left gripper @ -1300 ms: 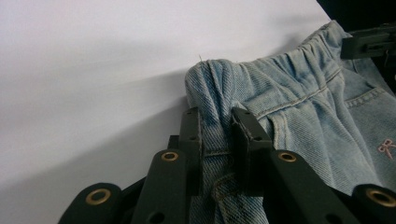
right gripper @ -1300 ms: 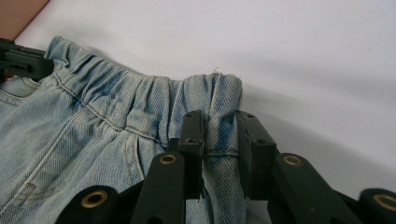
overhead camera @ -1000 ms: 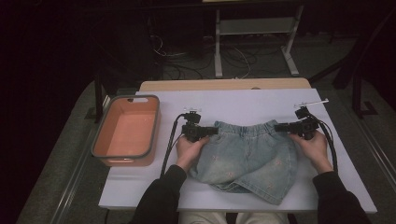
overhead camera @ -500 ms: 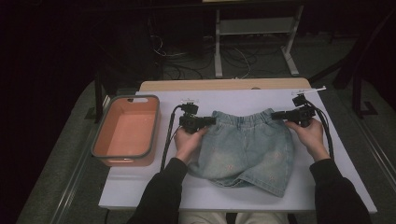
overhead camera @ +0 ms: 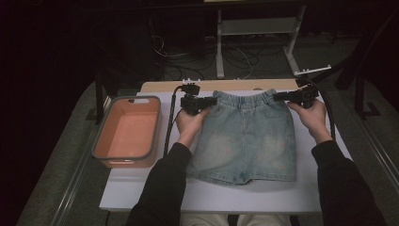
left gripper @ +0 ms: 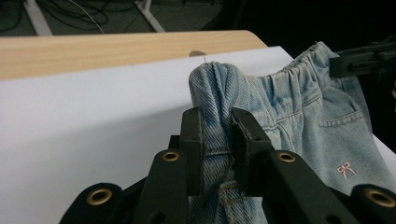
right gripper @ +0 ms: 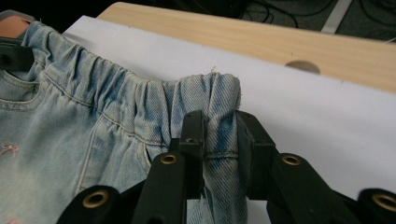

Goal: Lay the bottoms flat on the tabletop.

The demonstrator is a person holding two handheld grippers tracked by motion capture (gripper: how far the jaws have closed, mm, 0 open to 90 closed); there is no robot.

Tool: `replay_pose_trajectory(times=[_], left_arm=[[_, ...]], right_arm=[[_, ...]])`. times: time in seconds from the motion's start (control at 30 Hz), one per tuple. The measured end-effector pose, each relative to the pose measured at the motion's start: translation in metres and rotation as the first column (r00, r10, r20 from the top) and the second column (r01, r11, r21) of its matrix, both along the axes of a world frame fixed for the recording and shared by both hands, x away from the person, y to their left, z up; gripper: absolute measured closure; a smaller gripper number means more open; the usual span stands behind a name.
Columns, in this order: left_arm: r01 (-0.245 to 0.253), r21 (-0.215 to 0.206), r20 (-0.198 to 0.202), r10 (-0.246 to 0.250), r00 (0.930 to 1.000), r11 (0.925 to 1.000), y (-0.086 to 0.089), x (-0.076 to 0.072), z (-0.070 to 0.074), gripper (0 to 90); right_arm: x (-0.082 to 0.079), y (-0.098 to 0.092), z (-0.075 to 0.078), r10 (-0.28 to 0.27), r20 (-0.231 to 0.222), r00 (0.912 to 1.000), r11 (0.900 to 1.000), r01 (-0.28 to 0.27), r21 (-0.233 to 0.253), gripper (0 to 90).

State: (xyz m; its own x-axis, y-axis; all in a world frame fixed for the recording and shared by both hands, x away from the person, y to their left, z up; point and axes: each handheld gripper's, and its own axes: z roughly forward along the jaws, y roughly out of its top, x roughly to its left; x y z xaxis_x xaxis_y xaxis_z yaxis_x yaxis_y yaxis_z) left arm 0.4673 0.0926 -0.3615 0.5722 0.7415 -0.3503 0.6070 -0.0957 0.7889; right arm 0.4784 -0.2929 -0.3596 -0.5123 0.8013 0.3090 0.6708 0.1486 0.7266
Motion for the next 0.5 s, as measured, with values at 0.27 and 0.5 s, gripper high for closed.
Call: replay_pose_trajectory(times=[0.27,0.5], left_arm=[[-0.014,0.010,0.037,0.014,0.9992,0.9999,0.003,0.006,0.017,75.6],[-0.034,0.010,0.073,0.033,0.9968,0.9994,0.006,0.013,0.030,75.5]], right_arm=[[0.011,0.009,0.019,-0.001,0.042,0.9991,1.000,0.002,-0.022,73.5],[0.018,0.014,0.035,-0.004,0.080,0.9968,1.000,0.006,-0.027,73.5]])
